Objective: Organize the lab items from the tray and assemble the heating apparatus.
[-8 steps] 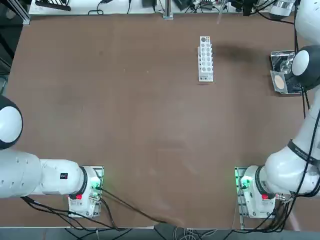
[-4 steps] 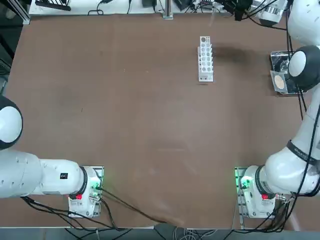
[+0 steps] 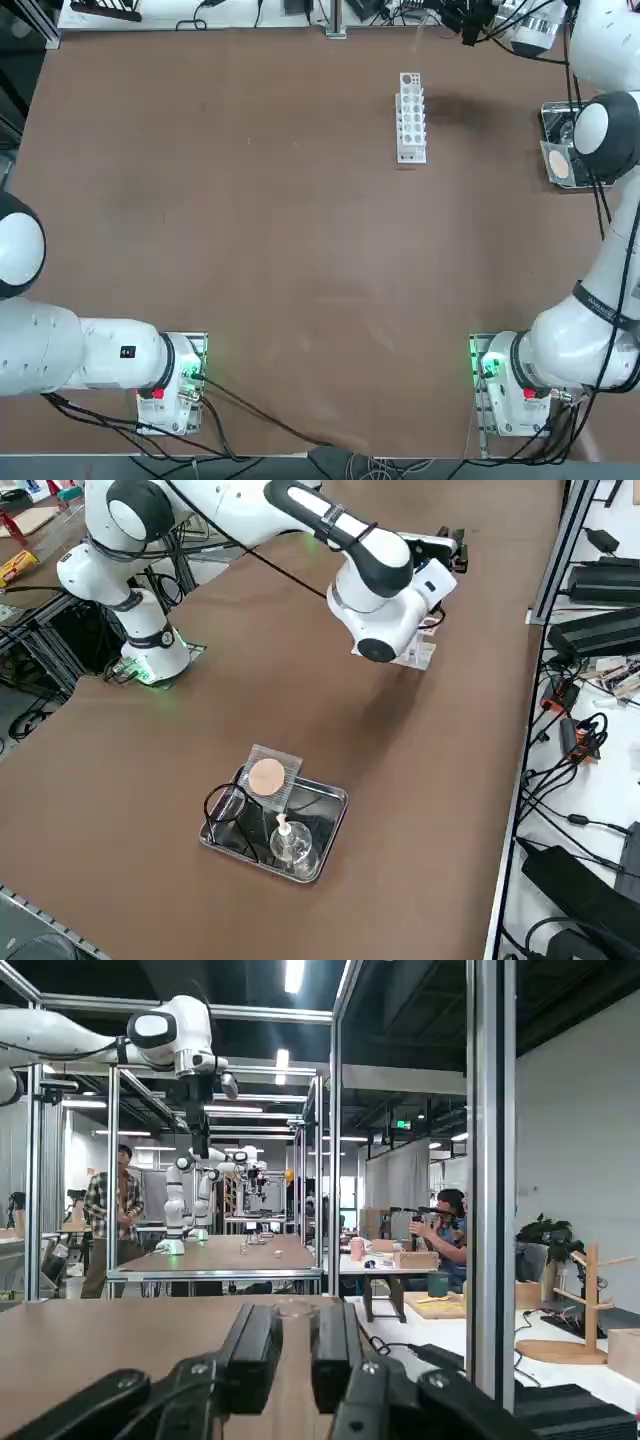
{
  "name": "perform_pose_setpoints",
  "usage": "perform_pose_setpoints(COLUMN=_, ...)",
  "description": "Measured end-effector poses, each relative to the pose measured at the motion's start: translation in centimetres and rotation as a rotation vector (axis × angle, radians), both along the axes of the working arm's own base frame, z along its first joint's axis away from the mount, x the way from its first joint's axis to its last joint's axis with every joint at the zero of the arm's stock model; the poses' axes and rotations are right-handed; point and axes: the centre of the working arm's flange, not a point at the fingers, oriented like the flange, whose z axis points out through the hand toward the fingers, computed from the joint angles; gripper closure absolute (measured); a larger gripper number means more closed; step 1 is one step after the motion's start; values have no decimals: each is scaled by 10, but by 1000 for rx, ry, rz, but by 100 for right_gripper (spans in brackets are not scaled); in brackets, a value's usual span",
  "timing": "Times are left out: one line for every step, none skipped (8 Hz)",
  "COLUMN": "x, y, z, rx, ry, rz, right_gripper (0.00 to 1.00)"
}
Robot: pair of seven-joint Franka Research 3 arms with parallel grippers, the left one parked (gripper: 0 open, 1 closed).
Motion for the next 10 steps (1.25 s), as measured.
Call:
perform_pose_setpoints(x=-1, y=3, z=-9, rx=-1, ry=-11, rz=0, right_gripper=77)
perform_pose_setpoints(x=-3, y=7, z=-21, rx=5, ry=-14, rz=-2, right_gripper=77)
perform_pose_setpoints(x=-4, y=10, z=-29, rx=11, ry=-14, rz=-1, right_gripper=77)
perform_pose_setpoints(x=-5, y=13, z=-36, rx=16, ry=-15, rz=-3, right_gripper=77)
perform_pose_setpoints(x=-7, y=14, z=-43, rx=25, ry=-18, rz=-4, right_gripper=77)
perform_pose_setpoints(x=-8, y=16, z=-52, rx=39, ry=-22, rz=-3, right_gripper=77)
perform_pose_setpoints(x=-9, y=17, z=-59, rx=45, ry=-21, rz=-3, right_gripper=77)
perform_pose_setpoints(x=-10, y=17, z=-61, rx=46, ry=-24, rz=-2, right_gripper=77)
perform_pose_setpoints(x=-11, y=15, z=-62, rx=51, ry=-32, rz=2, right_gripper=77)
perform_pose_setpoints(x=-12, y=13, z=-65, rx=56, ry=-39, rz=3, right_gripper=77)
